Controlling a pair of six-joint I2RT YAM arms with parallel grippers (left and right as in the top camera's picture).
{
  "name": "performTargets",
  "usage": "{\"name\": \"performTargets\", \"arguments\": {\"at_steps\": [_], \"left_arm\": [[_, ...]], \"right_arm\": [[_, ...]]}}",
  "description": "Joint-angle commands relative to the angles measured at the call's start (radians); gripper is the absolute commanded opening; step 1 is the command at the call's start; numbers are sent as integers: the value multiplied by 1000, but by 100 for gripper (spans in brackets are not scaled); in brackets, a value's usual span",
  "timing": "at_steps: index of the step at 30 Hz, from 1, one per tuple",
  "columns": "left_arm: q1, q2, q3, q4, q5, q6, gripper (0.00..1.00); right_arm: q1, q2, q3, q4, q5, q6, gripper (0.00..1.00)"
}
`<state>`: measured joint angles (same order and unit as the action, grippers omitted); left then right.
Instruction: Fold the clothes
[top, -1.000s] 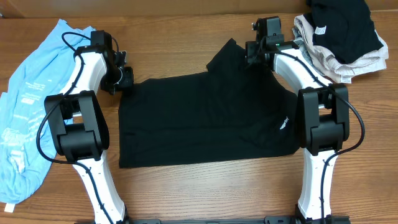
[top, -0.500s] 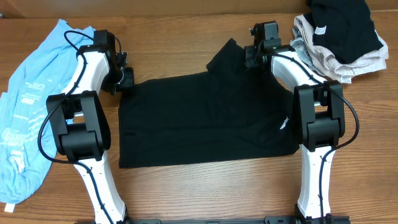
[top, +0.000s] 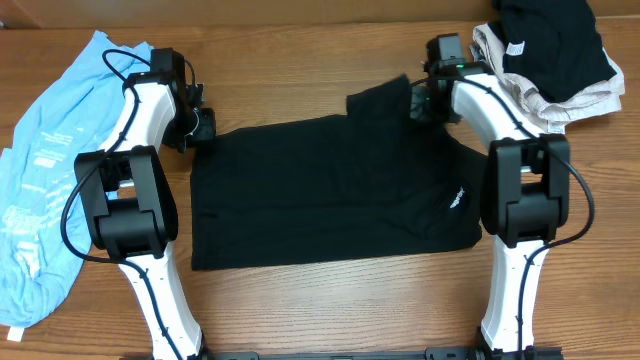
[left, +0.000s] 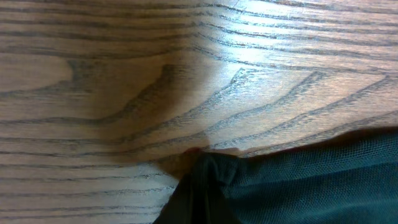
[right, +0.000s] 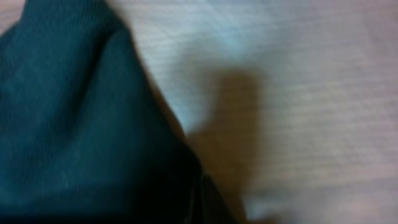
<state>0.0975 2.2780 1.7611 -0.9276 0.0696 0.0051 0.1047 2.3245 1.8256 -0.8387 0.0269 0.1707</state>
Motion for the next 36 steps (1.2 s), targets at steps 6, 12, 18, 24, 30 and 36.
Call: {"name": "performTargets", "arguments": {"at_steps": [6,12,18,24,30,36], "left_arm": [[8,47,-17,5,-81,-9,4],[8,47,-17,5,-80,-9,4],[8,47,-17,-3,-80,-9,4],[6,47,-17,-7,-80,-9,4],[7,47,-17,-7,-80,-9,4],[7,47,-17,-7,-80,-8,4]], "right_arm": [[-33,-51,11,-60,-40,35,56],[-35,-51,80,20,-45,-4,63],[-15,-31,86,203,-47,-98,63],[-11,23,86,257,-52,-119,59],[-10,59,86,290,-97,-123,52],[-6,105,85,309,-124,-119,51]]}}
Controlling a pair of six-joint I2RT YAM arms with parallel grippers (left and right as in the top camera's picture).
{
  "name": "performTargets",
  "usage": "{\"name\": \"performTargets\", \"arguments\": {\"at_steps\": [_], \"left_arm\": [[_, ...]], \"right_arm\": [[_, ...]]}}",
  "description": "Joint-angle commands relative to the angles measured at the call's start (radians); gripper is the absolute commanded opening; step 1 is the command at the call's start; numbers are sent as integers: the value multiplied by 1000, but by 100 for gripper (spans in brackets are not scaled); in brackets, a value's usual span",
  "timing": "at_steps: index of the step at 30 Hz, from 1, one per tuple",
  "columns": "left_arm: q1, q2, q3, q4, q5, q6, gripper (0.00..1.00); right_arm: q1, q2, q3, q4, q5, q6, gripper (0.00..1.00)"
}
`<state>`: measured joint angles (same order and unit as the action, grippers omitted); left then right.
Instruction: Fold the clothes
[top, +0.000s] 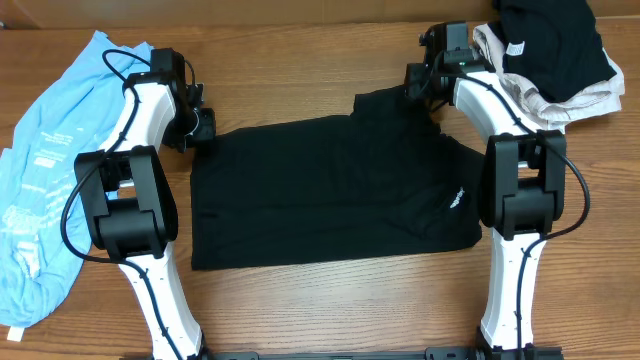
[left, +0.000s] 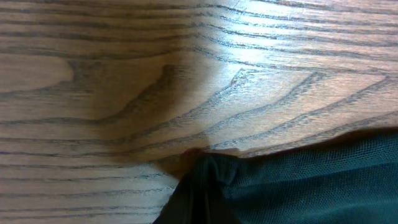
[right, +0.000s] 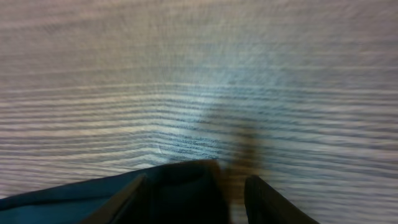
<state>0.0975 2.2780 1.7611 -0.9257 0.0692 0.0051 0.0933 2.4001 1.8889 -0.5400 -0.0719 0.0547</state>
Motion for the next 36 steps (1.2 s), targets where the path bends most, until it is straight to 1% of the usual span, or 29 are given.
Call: {"name": "performTargets", "arguments": {"at_steps": [1,6,7,8,10,11,14,19,22,27,29,33,36], "left_arm": [[7,47,-17,-8,-80,-9,4],[7,47,-18,-9,-80,-9,4],[7,47,-17,-9,-80,-9,4],[7,47,-17,-8,-80,-9,4],[7,47,-18,-8,-80,-9,4],[7,47,-17,-8,-80,-8,4],[10,47,-17,-7,-83,-1,4],[23,47,3,-7,-106,-2,4],[34,47,49,-34,-105,-14,4],[48,47,168,-133,-107,-12,4],[48,47,238,-190,-134,-7,4],[48,47,322,-250,-183,-5,4],[48,47,365,-279,-185,-5,4]], "right_arm": [[5,34,22,13,-36,-3,51],[6,58,22,31,-105,-2,50],[7,58,22,36,-106,5,47],[7,58,22,42,-106,9,39],[7,57,27,54,-102,28,19],[7,57,37,53,-102,28,11],[3,56,77,37,-102,28,4],[2,56,230,-66,-102,27,4],[1,56,343,-153,-102,27,4],[-3,56,526,-372,-103,15,4],[-10,56,597,-487,-108,15,4],[-19,56,678,-653,-122,15,4],[-24,55,723,-753,-125,15,4]]}}
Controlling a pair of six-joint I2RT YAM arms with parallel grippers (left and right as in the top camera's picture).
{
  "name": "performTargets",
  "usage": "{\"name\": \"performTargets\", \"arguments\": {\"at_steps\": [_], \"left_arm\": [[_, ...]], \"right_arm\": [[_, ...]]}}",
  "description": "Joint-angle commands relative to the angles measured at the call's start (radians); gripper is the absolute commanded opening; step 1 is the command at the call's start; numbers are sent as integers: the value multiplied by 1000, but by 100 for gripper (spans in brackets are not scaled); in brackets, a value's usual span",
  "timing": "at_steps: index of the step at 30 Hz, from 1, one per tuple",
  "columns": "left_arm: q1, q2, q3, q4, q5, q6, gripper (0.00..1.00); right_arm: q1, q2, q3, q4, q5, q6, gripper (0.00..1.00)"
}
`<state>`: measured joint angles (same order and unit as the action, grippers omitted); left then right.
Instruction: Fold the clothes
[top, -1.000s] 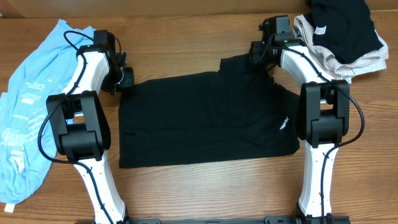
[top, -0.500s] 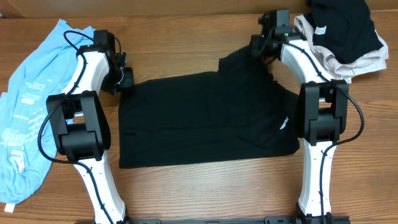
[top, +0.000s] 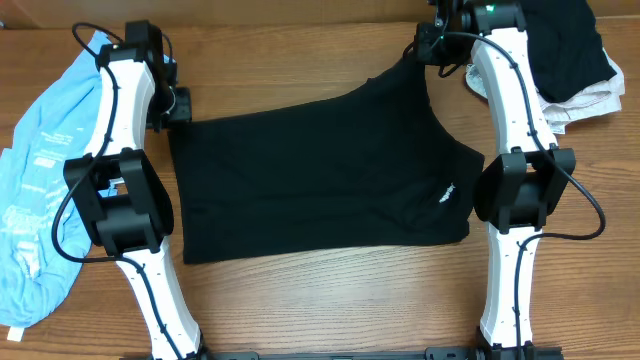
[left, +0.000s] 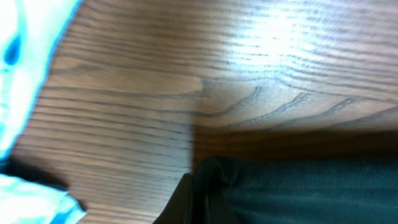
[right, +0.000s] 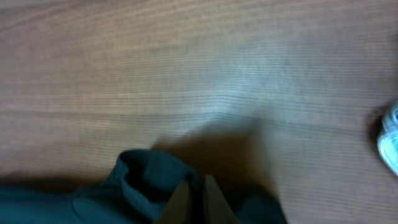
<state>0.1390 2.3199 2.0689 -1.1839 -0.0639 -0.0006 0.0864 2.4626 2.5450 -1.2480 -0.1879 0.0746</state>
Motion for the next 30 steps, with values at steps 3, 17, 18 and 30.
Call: {"name": "performTargets", "arguments": {"at_steps": [3,17,18,30], "left_arm": [[6,5,85,-53,-51,1,4],[9,4,98,-275,-51,0,4],[9,4,98,-288,-50,-5,4],[12,4,98,-392,-50,-52,4]], "right_arm": [[-26,-7,125,-165,-9,-5,4],[-45,-26,209,-447,-39,69,4],[-44,-26,209,-446,-38,74,4],[-42,-224,-206,-446,104,82,4]]}}
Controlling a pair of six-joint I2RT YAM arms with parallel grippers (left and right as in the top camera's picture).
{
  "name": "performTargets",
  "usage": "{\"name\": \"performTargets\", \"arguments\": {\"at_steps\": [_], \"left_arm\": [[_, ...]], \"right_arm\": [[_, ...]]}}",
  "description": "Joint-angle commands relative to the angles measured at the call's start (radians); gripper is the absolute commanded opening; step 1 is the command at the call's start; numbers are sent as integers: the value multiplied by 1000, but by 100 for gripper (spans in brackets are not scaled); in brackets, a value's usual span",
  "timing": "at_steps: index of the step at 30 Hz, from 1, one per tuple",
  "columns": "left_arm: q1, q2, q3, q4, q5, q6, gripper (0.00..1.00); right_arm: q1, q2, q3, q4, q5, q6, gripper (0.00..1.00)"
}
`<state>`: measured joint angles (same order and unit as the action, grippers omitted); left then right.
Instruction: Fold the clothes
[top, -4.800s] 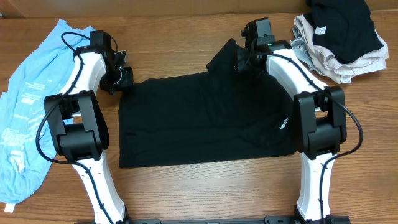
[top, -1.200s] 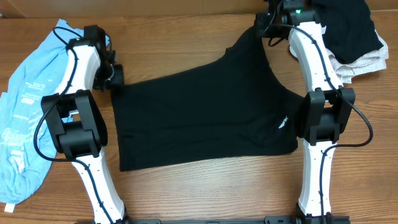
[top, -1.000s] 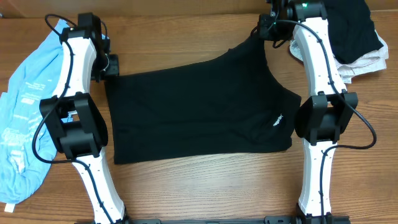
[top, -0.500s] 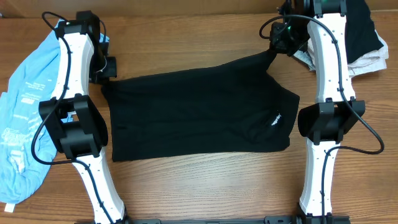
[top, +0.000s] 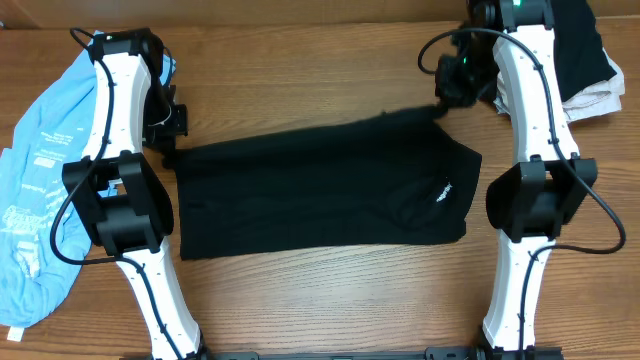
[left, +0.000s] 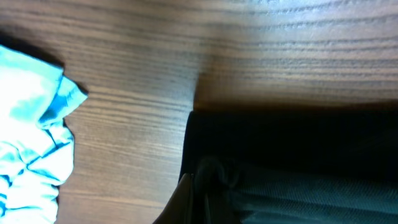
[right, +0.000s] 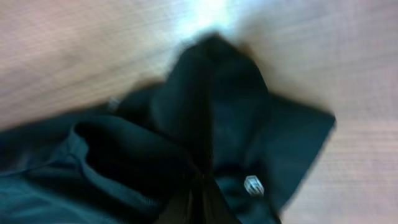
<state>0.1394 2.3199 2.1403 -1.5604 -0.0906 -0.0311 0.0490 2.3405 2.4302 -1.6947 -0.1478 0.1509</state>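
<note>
A black garment lies spread across the middle of the table. My left gripper is shut on its far left corner; in the left wrist view the fingertips pinch bunched black cloth. My right gripper is shut on the far right corner, which is lifted off the wood. The right wrist view is filled with hanging black fabric bearing a small pale tag, and the right gripper is closed on it.
A light blue garment lies along the table's left side, its edge close to my left gripper. A pile of black and beige clothes sits at the far right corner. Bare wood runs along the near edge.
Both grippers have come toward the near side with the far corners still held. The garment's far edge now sits closer in, and the cloth covers less depth of the table.
My left gripper held the far left corner while the right one was at a flipped-over flap at the far right. Then the right gripper stood open at that corner. Then both held corners, stretched far and wide. Now the far edge is drawn nearer.
</note>
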Motion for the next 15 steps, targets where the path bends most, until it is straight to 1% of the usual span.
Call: {"name": "performTargets", "arguments": {"at_steps": [1,2,9,15], "left_arm": [[12,4,26,-26,-22,-21,4],[12,4,26,-43,-22,-21,4],[11,4,26,-88,-21,-21,4],[4,5,-11,-110,-20,-22,4]], "right_arm": [[-5,-123,-137,7,63,6,4],[-5,-152,-196,19,64,5,4],[2,-264,-410,43,75,6,4],[-18,-369,-640,135,72,15,4]]}}
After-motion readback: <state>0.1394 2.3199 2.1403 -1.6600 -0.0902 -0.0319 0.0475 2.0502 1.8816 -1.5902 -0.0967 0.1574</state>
